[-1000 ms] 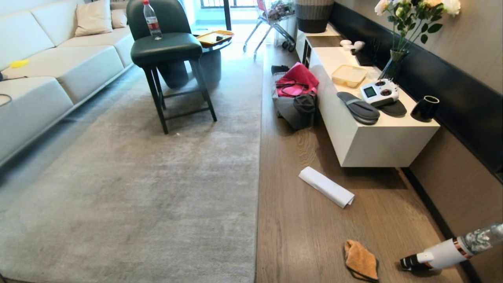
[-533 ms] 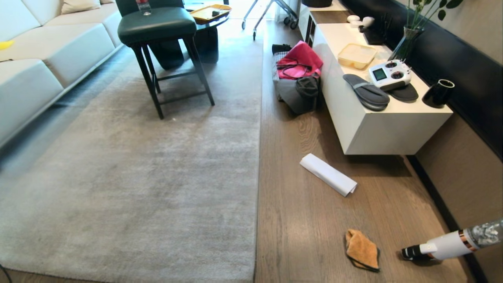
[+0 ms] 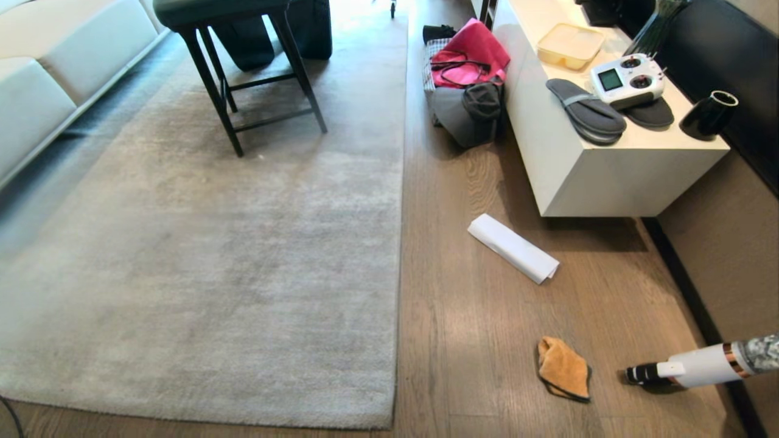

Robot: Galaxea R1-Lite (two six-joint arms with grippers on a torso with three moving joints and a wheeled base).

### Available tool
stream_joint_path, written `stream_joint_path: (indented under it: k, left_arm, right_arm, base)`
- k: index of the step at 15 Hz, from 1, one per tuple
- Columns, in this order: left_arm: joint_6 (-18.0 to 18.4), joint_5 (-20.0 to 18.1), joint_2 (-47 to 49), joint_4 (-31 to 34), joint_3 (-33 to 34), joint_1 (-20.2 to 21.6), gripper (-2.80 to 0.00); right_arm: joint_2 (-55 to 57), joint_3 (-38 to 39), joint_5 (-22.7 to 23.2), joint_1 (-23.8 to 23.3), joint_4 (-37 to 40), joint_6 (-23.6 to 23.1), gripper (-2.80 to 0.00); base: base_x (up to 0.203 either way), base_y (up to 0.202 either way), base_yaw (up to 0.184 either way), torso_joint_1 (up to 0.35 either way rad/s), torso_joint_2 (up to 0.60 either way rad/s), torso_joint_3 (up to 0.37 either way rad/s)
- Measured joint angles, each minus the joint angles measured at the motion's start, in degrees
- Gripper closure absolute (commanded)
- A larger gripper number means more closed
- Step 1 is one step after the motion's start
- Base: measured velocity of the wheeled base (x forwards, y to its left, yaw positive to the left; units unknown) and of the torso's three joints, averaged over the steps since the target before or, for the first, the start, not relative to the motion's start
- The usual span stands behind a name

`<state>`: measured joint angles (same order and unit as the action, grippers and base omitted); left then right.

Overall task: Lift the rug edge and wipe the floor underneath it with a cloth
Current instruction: Lift up the carpet

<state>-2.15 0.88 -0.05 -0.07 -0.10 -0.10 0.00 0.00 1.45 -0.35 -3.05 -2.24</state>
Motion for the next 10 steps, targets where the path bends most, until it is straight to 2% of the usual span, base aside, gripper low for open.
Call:
stream_joint_path:
  k: [10]
  left_arm:
    - [0.0,0.1,0.0,0.0,0.0,0.0,0.0]
  right_arm:
    - [0.0,0.0,0.0,0.0,0.0,0.0,0.0]
  base:
    - [0.0,0.0,0.0,0.002,0.0,-0.195]
